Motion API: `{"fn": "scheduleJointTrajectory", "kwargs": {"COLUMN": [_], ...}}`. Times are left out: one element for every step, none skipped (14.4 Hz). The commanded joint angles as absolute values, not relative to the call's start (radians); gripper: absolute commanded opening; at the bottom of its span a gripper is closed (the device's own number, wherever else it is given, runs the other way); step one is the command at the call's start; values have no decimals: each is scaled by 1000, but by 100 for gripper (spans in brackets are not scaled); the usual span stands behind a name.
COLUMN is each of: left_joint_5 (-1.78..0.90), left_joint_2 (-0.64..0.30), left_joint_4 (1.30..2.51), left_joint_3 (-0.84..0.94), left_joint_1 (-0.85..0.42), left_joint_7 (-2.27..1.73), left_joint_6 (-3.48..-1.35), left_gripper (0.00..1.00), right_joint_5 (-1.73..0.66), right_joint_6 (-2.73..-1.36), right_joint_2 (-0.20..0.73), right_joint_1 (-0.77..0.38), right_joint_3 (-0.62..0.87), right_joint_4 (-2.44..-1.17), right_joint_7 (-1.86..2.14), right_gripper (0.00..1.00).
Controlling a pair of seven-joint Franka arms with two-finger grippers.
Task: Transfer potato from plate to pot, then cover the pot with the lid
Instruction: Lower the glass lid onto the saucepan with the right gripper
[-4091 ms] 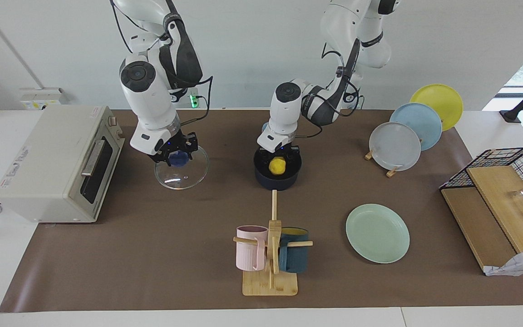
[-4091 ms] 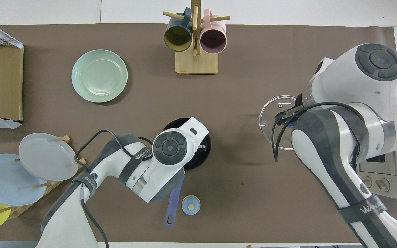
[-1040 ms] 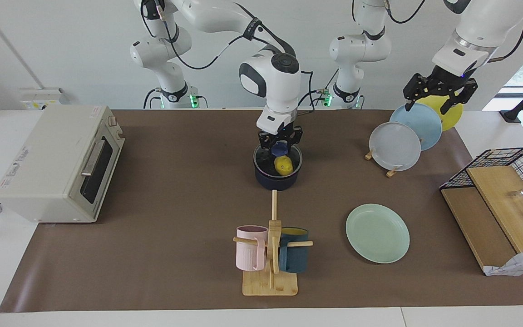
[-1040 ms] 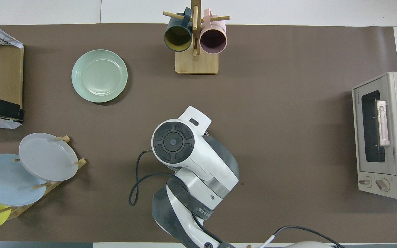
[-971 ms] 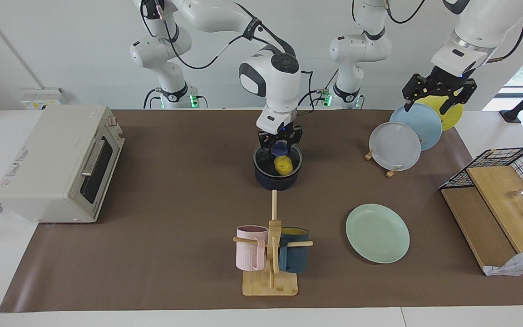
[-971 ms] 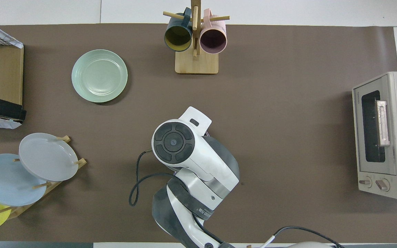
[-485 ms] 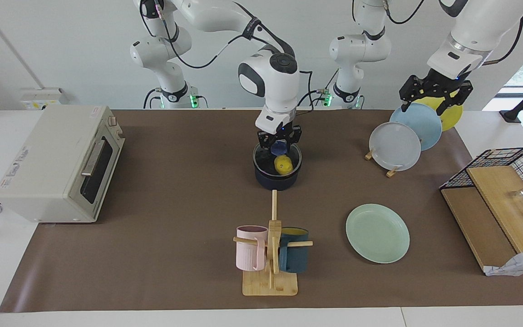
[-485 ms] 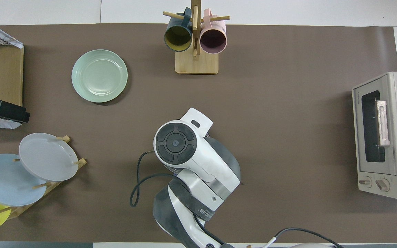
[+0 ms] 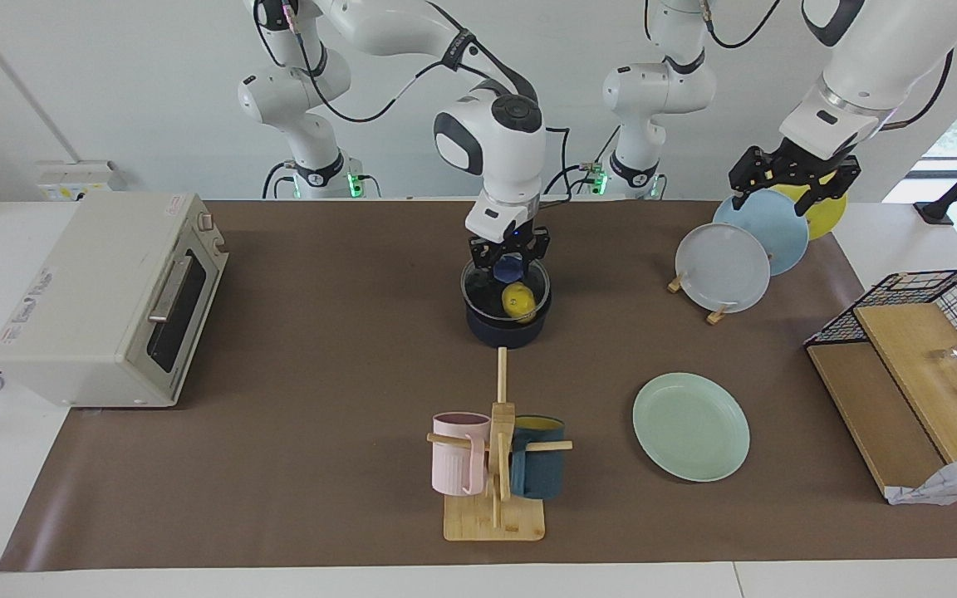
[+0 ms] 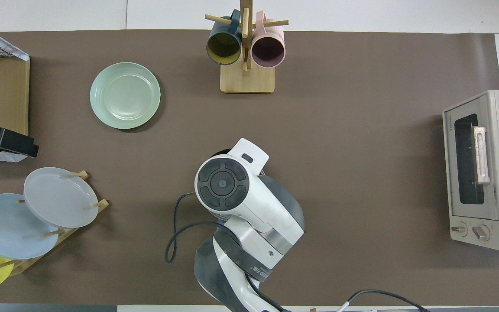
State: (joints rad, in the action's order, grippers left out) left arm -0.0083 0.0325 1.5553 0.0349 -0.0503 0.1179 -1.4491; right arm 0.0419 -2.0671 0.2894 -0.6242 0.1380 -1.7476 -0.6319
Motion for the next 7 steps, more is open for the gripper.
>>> {"fn": "scheduleJointTrajectory", "kwargs": {"left_joint_5": [-2,0,0,2,2,2,2], "left_joint_2": [29,28,29,29,31,32,34], "left_joint_4": [1536,1537,1537,1539,1540,1543,1543], "left_joint_3": [18,18,18,20,20,18,18], "left_joint_1": [-66,-66,-67,-67,-67,-66,-63], "left_joint_7": [100,97,88,72,55,51,48], "left_joint_6": [-1430,-1431,-1433,-1434,-1436,-1439,-1440], "left_gripper": [100,100,100,100,100,100,100], "right_joint_5": [46,48,51,55,58,60,67], "right_joint_6": [-2118,-2125,-2129,-2138,-2146,-2152,-2154], "right_joint_2": [264,261,259,259,259,258,256], "right_joint_1": [-624,-626,-633,-635,-637,-637,-637], "right_joint_3": [141,141,141,141,141,140,141], "right_joint_4": [-1798,-1799,-1804,-1805,-1809,-1815,-1822], "right_joint_7": [-649,-649,-650,-652,-653,-655,-655], "right_gripper": [0,0,0,0,0,0,0]}}
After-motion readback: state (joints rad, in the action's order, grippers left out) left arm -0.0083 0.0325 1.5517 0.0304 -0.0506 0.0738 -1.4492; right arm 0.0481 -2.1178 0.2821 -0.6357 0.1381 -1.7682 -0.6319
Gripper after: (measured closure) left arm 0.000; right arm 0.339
